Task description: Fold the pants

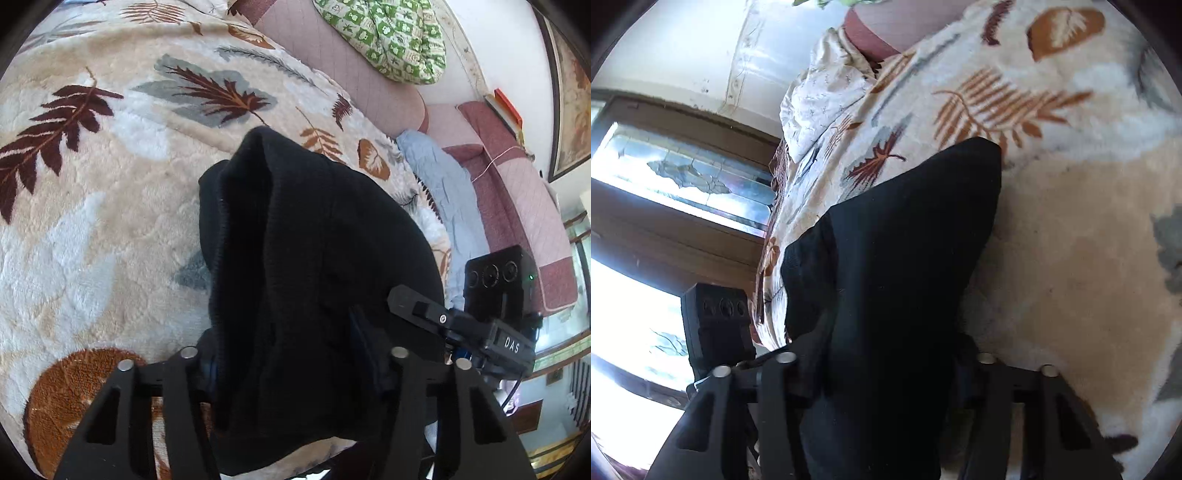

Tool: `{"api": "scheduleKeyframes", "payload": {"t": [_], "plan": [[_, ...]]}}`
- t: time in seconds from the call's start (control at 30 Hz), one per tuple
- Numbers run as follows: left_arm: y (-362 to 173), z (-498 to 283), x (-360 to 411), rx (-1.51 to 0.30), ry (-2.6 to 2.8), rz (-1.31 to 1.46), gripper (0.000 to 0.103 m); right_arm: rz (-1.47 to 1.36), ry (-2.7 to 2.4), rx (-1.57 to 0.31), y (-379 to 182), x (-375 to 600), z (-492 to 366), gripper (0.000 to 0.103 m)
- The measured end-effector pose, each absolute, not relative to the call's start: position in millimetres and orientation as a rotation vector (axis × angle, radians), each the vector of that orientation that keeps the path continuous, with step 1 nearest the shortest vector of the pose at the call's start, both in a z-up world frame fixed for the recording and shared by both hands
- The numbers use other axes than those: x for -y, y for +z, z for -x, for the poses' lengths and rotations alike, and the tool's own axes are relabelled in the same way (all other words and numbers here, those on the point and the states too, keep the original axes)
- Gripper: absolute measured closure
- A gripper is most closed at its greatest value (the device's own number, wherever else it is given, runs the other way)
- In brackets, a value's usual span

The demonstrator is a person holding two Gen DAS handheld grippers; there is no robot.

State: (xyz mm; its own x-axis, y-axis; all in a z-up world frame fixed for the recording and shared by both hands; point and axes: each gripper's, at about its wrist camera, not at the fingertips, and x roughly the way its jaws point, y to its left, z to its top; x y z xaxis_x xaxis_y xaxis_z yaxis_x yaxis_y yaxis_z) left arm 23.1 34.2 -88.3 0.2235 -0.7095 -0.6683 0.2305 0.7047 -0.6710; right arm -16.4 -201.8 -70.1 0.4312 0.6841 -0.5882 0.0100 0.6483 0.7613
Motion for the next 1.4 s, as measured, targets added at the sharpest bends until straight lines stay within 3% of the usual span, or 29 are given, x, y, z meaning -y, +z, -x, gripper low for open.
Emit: {"api": "scheduleKeyframes", "payload": {"t": [0.07, 0.43, 0.6, 0.73, 0.83, 0.97, 1.03, 1.13, 1.27, 1.4], "plan": [[-82, -24, -36, -1.167, -0.693, 0.506, 0.055, -0.734, 0.478, -1.042, -57, 198, 17, 0.059], [-29, -121, -10, -1.078, -0.649, 0.44, 0.055, -0.728, 0.469, -0.915, -11, 219, -65, 0.06], [-51, -184, 11, -1.135, -0.57, 0.403, 0.051, -0.676, 0.414, -0.944, -26, 227, -131, 0.059], [-85, -208, 14, -1.235, -0.519, 0.388, 0.048, -0.609, 0.308, -1.063, -63, 227, -162, 0.048], [-66, -200, -1, -1.207, -0.555, 0.407, 0.049, -0.632, 0.303, -1.045, -66, 241, -156, 0.045], [-24, -197, -8, -1.084, -0.587, 0.372, 0.049, -0.494, 0.228, -0.911, -21, 244, -127, 0.045], [-16, -208, -2, -1.069, -0.612, 0.394, 0.048, -0.499, 0.277, -0.85, -3, 240, -114, 0.05], [-29, -231, 12, -1.096, -0.597, 0.417, 0.048, -0.509, 0.35, -0.836, 1, 227, -101, 0.057], [-71, -250, 28, -1.213, -0.533, 0.439, 0.048, -0.451, 0.322, -0.915, -32, 215, -97, 0.058], [-73, -244, 27, -1.181, -0.542, 0.439, 0.048, -0.401, 0.327, -0.895, -46, 209, -93, 0.058]]}}
